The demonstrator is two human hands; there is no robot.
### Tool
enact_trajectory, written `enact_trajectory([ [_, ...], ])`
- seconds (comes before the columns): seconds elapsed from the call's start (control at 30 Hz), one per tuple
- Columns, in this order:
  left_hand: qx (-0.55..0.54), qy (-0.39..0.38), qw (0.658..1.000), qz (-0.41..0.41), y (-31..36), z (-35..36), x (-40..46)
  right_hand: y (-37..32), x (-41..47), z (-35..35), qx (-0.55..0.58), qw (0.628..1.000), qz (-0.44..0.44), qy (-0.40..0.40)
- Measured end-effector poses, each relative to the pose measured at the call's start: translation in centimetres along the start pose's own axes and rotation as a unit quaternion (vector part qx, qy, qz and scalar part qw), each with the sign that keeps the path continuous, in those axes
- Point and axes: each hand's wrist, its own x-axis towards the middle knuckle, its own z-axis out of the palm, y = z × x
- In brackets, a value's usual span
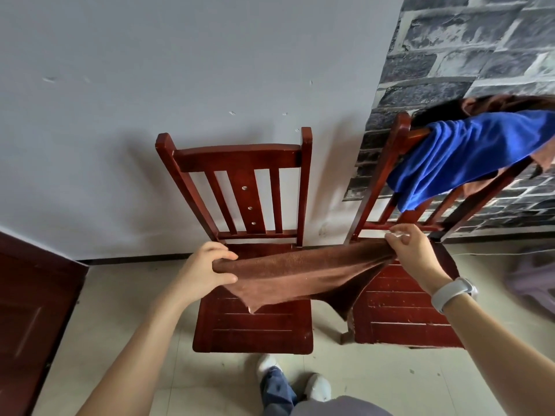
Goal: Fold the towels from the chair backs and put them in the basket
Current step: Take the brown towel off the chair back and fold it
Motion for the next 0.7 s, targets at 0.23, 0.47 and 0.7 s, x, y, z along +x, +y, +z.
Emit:
enact_trajectory([
  [0.23,0.062,0.054,0.997,-0.005,-2.8,4.1,-1.6,2.5,-3.1,-0.9,-0.105,0.975,-0.042,-0.193],
  [0.47,-0.06,0.126,0.989,-0.039,-5.2,6.6,-5.4,6.8,-6.3,0.1,-0.226,0.956,-0.095,-0.159],
  [0.7,-0.03,0.033,0.998,-0.035,-6.2,8.4,-8.1,8.5,-10.0,1.1,-0.164,0.978,-0.1,-0.083],
])
